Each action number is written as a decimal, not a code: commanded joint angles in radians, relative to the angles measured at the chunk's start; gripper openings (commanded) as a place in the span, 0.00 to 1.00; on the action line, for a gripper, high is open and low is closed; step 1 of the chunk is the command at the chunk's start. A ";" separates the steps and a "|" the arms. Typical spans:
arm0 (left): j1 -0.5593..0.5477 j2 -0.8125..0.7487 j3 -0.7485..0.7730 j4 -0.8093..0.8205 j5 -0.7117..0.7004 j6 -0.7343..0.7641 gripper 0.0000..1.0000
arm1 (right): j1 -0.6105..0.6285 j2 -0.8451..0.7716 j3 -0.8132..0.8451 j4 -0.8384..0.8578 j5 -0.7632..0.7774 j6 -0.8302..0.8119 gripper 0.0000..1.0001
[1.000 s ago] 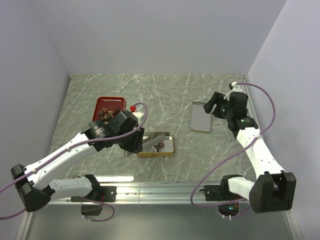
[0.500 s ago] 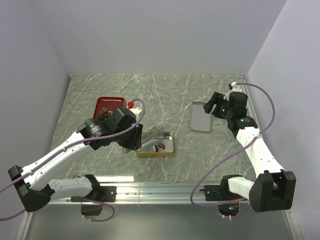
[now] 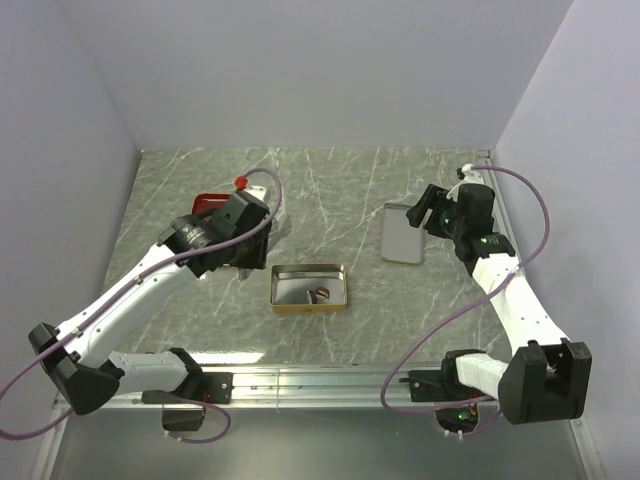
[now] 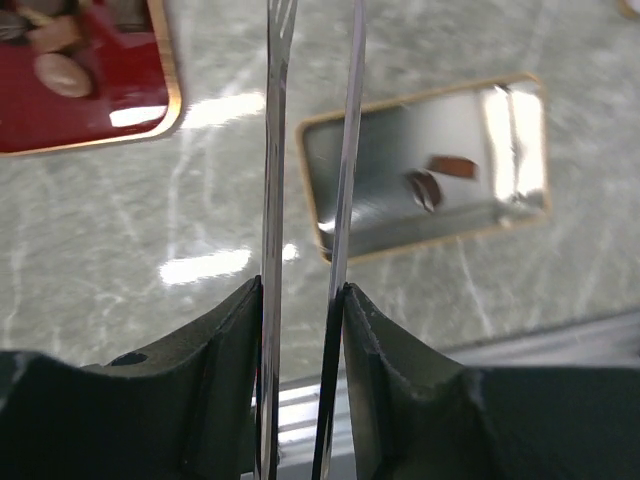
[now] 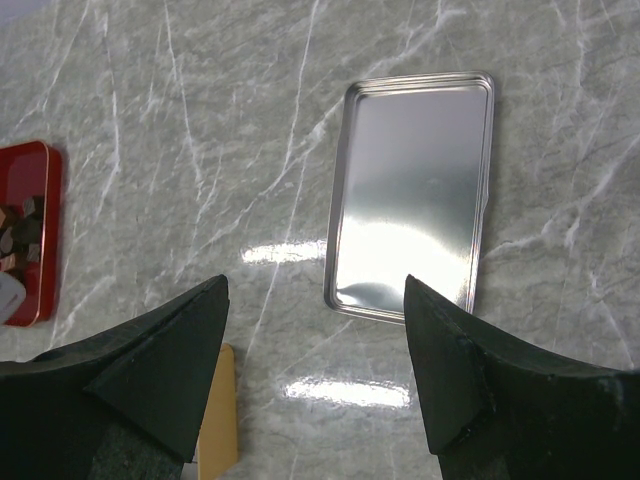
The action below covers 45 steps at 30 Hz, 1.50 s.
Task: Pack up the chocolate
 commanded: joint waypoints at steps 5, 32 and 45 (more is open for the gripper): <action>0.172 0.000 0.007 0.039 -0.160 0.059 0.42 | 0.009 -0.039 0.009 0.004 -0.005 0.009 0.77; 0.262 0.061 -0.214 0.190 -0.136 0.106 0.41 | 0.007 -0.051 0.031 -0.021 0.000 0.005 0.77; 0.271 0.098 -0.232 0.226 -0.134 0.104 0.41 | 0.009 -0.048 0.027 -0.019 0.006 0.003 0.77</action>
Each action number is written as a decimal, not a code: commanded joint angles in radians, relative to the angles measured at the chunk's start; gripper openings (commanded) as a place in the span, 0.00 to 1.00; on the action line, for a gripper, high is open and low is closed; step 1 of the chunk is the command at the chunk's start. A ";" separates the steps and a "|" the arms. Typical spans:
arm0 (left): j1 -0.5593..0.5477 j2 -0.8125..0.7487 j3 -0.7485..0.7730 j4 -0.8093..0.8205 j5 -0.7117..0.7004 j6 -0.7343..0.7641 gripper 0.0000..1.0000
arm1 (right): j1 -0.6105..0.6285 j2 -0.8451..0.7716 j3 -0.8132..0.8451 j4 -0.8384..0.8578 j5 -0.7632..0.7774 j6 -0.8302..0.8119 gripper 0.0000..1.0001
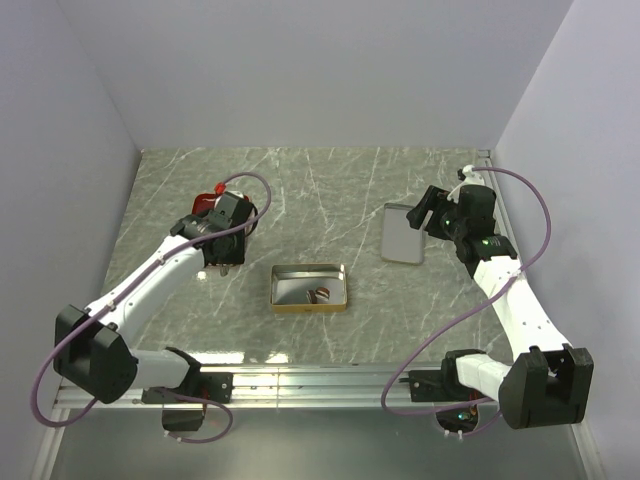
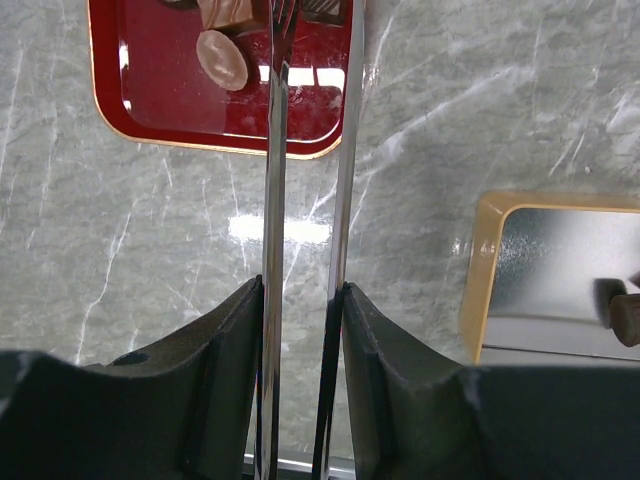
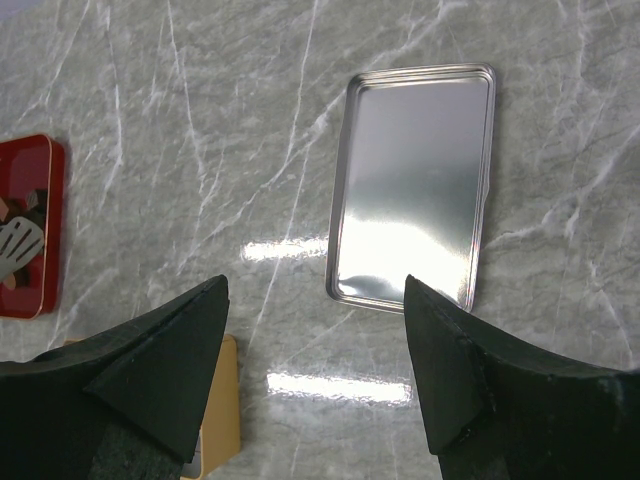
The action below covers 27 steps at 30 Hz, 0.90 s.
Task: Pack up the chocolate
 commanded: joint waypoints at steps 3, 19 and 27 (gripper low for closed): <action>0.006 0.017 0.006 0.038 -0.016 0.019 0.41 | 0.006 -0.021 0.022 0.014 0.008 0.003 0.77; 0.031 0.024 -0.019 0.076 -0.015 0.036 0.40 | 0.007 -0.003 0.033 0.011 0.004 0.003 0.77; 0.037 0.039 -0.040 0.082 0.003 0.039 0.39 | 0.006 0.002 0.035 0.008 0.004 0.001 0.77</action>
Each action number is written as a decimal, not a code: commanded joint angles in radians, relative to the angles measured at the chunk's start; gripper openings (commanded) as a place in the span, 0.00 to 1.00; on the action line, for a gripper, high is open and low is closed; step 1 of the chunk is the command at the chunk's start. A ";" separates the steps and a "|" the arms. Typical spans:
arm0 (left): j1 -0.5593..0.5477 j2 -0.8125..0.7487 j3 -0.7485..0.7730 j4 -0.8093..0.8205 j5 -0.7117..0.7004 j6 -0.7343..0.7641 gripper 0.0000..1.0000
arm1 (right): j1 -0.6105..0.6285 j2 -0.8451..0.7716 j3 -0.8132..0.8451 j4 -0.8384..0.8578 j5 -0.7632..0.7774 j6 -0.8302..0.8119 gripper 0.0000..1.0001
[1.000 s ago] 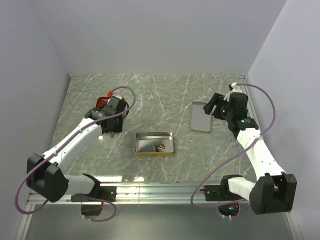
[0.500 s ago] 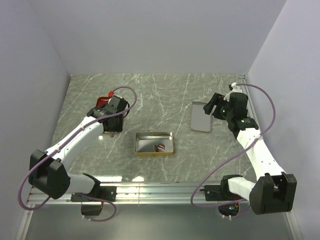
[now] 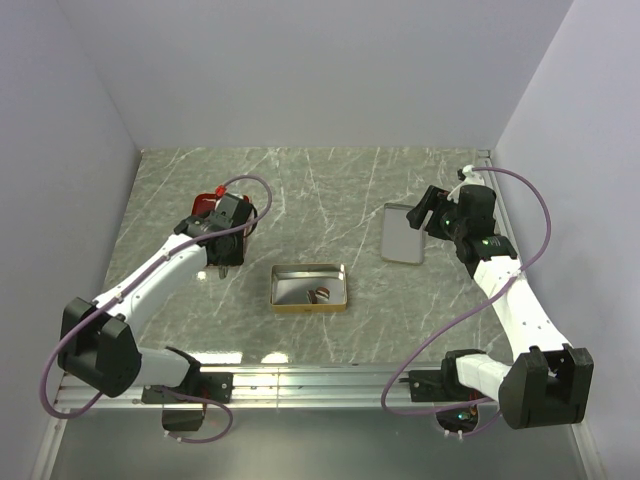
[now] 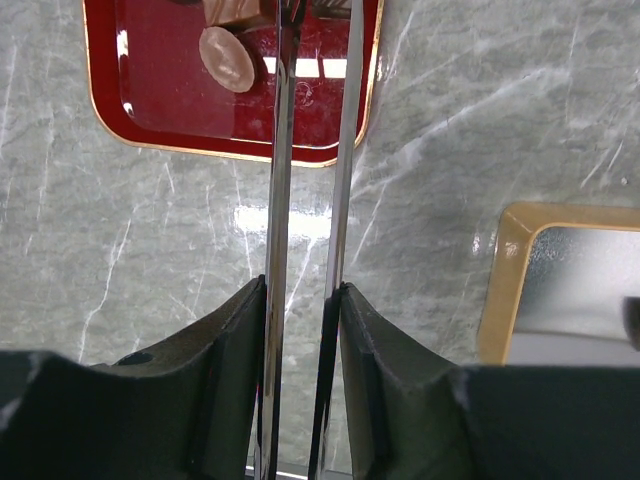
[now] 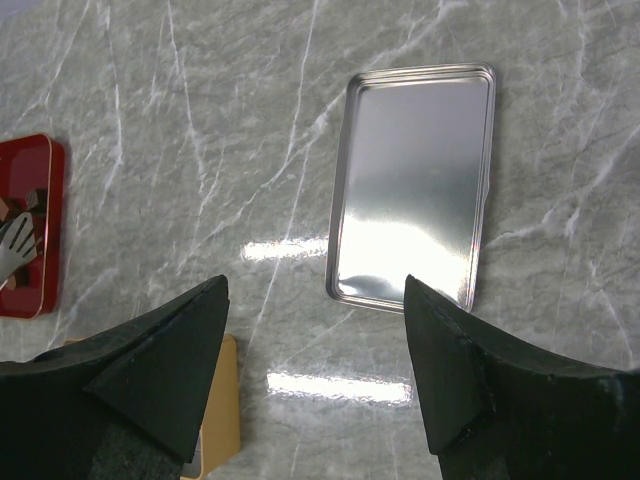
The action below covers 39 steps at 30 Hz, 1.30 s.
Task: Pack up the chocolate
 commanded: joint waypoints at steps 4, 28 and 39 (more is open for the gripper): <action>0.004 0.006 -0.005 0.022 0.006 0.025 0.39 | 0.007 0.003 0.039 0.006 0.002 0.001 0.77; 0.004 -0.074 0.118 -0.105 0.081 0.028 0.34 | 0.007 -0.003 0.036 0.006 -0.002 0.006 0.77; 0.004 -0.144 0.172 -0.154 0.152 0.039 0.34 | 0.007 -0.003 0.029 0.015 -0.010 0.010 0.77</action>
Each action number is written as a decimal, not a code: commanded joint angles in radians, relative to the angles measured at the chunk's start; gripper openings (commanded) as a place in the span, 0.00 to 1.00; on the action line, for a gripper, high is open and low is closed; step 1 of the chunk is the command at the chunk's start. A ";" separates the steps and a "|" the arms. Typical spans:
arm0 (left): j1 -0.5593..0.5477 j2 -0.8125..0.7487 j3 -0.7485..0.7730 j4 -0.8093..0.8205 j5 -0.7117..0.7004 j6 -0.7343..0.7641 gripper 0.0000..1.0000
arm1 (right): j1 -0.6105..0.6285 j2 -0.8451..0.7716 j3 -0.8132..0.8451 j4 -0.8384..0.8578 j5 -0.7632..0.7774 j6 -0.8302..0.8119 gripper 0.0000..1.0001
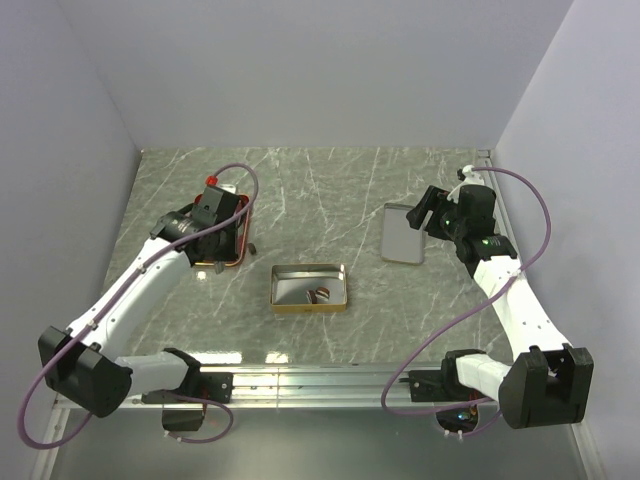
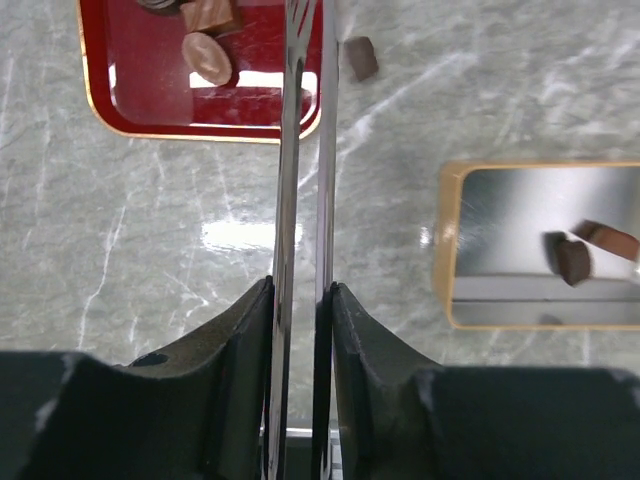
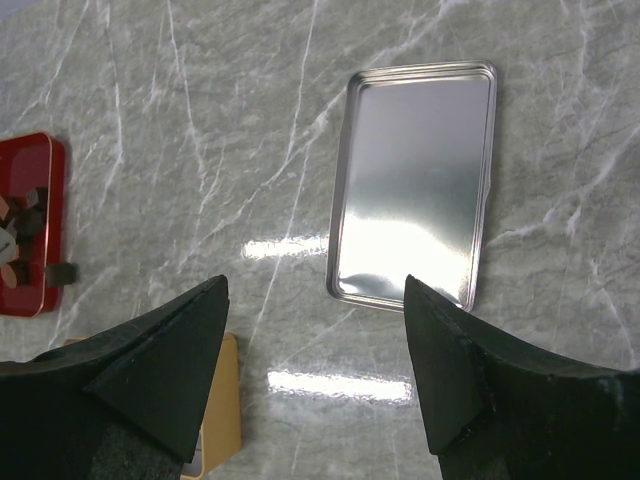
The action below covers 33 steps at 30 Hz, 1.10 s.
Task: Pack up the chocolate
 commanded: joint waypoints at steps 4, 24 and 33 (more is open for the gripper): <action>0.002 -0.074 0.058 -0.008 0.073 0.029 0.34 | 0.009 -0.003 0.025 0.022 -0.013 0.011 0.77; -0.042 -0.051 -0.002 0.031 0.120 0.006 0.41 | 0.010 -0.009 0.020 0.021 -0.011 0.014 0.77; -0.062 -0.006 -0.034 0.015 0.090 0.006 0.44 | 0.010 -0.006 0.020 0.018 -0.010 0.014 0.77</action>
